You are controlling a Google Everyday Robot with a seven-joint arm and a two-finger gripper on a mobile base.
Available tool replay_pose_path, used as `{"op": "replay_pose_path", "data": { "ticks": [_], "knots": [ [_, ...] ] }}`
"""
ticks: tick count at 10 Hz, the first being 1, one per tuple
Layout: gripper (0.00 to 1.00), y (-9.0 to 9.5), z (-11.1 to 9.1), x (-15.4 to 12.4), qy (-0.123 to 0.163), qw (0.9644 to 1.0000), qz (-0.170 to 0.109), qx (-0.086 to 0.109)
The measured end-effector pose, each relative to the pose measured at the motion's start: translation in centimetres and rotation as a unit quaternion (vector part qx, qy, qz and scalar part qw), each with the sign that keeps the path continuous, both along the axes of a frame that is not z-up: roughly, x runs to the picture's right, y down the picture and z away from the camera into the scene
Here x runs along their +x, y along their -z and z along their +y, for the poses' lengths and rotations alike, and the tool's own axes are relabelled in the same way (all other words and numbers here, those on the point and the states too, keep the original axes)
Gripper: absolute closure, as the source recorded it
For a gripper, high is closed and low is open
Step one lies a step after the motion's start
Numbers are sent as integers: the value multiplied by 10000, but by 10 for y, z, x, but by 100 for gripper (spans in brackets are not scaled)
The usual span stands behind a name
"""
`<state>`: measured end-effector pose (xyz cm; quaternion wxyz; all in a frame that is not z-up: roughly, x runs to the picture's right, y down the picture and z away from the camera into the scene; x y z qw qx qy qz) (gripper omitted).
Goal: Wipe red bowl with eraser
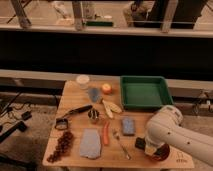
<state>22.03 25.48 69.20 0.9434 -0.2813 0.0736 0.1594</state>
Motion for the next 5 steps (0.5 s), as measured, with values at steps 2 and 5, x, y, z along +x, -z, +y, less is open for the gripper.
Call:
{"op": "replay_pose_path", "data": {
  "ticks": [2,5],
  "knots": [
    [90,7,-14,4,-12,9999,-21,104],
    [90,9,-26,19,-134,9997,23,178]
  ]
}}
